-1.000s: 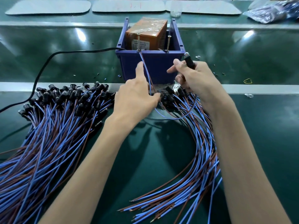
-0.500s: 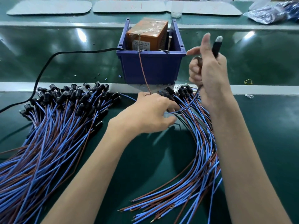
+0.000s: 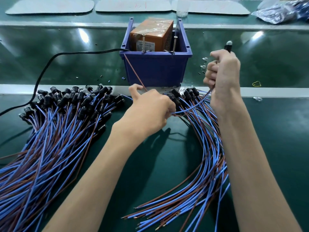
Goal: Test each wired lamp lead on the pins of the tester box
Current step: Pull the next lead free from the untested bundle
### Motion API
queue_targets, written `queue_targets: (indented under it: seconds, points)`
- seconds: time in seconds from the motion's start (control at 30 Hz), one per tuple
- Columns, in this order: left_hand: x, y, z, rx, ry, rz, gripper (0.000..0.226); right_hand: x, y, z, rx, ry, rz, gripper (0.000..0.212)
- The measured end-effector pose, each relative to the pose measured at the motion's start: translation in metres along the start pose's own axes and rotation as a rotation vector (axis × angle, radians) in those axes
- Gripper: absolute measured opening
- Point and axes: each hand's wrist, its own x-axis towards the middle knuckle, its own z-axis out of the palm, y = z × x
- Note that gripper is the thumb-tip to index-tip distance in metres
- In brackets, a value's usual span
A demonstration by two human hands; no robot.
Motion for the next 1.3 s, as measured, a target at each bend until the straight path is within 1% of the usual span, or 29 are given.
queue_targets:
  seconds: [0.07, 0.17, 0.23, 0.27, 0.33, 0.4, 0.47, 0.53, 0.6, 0.67, 0.73, 0.83, 1.0, 1.03, 1.13, 1.3]
  points:
    - [-0.001, -0.001, -0.002, 0.044, 0.08, -0.039, 0.02, 0.002, 0.0, -0.001, 0.02, 0.024, 0.019, 0.014]
    - [-0.004, 0.002, -0.005, 0.083, 0.182, -0.066, 0.017, 0.004, 0.001, -0.004, 0.012, 0.063, 0.035, 0.018]
    - [-0.005, 0.006, -0.009, 0.079, 0.224, -0.06, 0.017, 0.005, 0.002, -0.005, -0.001, 0.067, 0.044, 0.02]
    - [-0.005, 0.007, -0.012, 0.055, 0.216, -0.039, 0.017, 0.006, 0.002, -0.005, -0.008, 0.063, 0.049, 0.019]
    - [-0.004, 0.008, -0.017, -0.063, 0.114, 0.05, 0.018, 0.007, 0.002, -0.007, -0.022, 0.049, 0.061, 0.018]
    - [-0.005, 0.009, -0.022, -0.249, -0.067, 0.143, 0.017, 0.008, 0.003, -0.007, -0.036, 0.03, 0.075, 0.017]
    - [-0.007, 0.012, -0.022, -0.375, -0.226, 0.224, 0.011, 0.008, 0.005, -0.006, -0.054, 0.008, 0.089, 0.017]
    - [-0.008, 0.016, -0.019, -0.408, -0.305, 0.267, 0.008, 0.009, 0.007, -0.005, -0.088, -0.018, 0.1, 0.017]
    - [-0.008, 0.019, -0.016, -0.407, -0.384, 0.271, 0.012, 0.009, 0.01, -0.003, -0.146, -0.067, 0.11, 0.019]
    - [-0.008, 0.02, -0.014, -0.364, -0.489, 0.267, 0.017, 0.009, 0.013, -0.001, -0.239, -0.168, 0.129, 0.022]
    - [-0.008, 0.019, -0.011, -0.29, -0.577, 0.255, 0.019, 0.008, 0.016, 0.002, -0.414, -0.291, 0.132, 0.022]
    - [-0.01, 0.019, -0.009, -0.187, -0.644, 0.231, 0.018, 0.006, 0.023, 0.003, -0.706, -0.385, 0.056, 0.018]
    - [-0.01, 0.013, -0.009, -0.119, -0.698, 0.163, 0.015, 0.007, 0.03, -0.006, -0.958, -0.36, -0.065, 0.028]
    - [-0.01, 0.012, -0.009, -0.123, -0.715, 0.155, 0.015, 0.007, 0.03, -0.009, -0.985, -0.363, -0.086, 0.027]
    - [-0.01, 0.011, -0.007, -0.169, -0.758, 0.148, 0.015, 0.009, 0.031, -0.014, -1.024, -0.385, -0.119, 0.015]
    - [-0.013, 0.021, -0.006, -0.31, -0.856, 0.194, 0.016, 0.01, 0.036, -0.013, -1.04, -0.391, -0.113, 0.012]
